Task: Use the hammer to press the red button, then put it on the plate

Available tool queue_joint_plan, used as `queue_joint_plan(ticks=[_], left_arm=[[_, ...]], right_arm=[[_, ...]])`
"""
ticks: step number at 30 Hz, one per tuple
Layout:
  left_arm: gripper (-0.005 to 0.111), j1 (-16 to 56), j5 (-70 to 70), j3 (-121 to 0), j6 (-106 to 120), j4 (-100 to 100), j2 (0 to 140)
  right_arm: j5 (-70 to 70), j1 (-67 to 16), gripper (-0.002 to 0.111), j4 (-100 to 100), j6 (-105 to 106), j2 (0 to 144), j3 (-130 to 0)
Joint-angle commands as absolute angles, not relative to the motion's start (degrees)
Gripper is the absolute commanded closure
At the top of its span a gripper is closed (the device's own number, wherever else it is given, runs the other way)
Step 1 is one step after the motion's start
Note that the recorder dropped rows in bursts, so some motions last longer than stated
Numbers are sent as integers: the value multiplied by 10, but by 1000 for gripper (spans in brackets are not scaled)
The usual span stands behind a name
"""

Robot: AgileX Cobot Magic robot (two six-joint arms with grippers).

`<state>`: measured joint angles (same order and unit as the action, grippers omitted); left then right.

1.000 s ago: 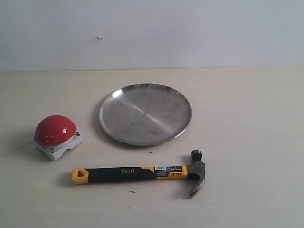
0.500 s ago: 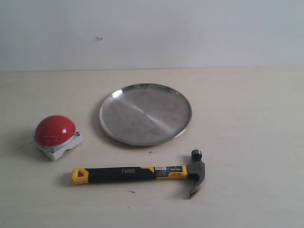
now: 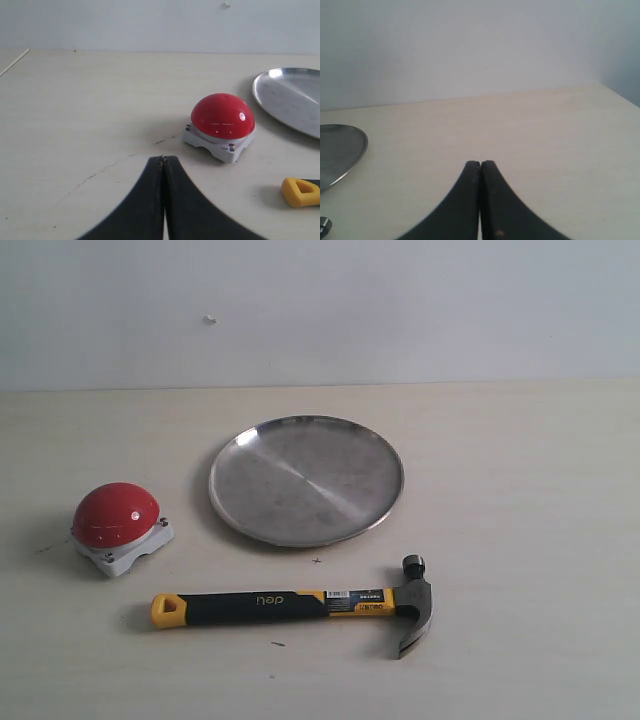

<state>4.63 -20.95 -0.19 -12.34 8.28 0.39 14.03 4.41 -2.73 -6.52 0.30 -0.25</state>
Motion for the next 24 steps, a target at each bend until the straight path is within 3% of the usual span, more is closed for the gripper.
queue_joint_plan(ticks=[1, 7, 13, 17, 20, 24], left_arm=[[107, 45, -207, 0, -124, 85, 0], [107, 45, -199, 0, -116, 100, 0], [107, 45, 4, 0, -115, 117, 0], [107, 45, 0, 0, -125, 116, 0], [107, 45, 142, 0, -160, 115, 0], [107, 45, 291, 0, -367, 116, 0]], right_arm=[[135, 49, 108, -29, -60, 0, 0], [135, 49, 108, -29, -60, 0, 0], [135, 49, 108, -29, -60, 0, 0], [135, 49, 108, -29, -60, 0, 0], [135, 49, 108, -29, -60, 0, 0], [135, 49, 108, -29, -60, 0, 0]])
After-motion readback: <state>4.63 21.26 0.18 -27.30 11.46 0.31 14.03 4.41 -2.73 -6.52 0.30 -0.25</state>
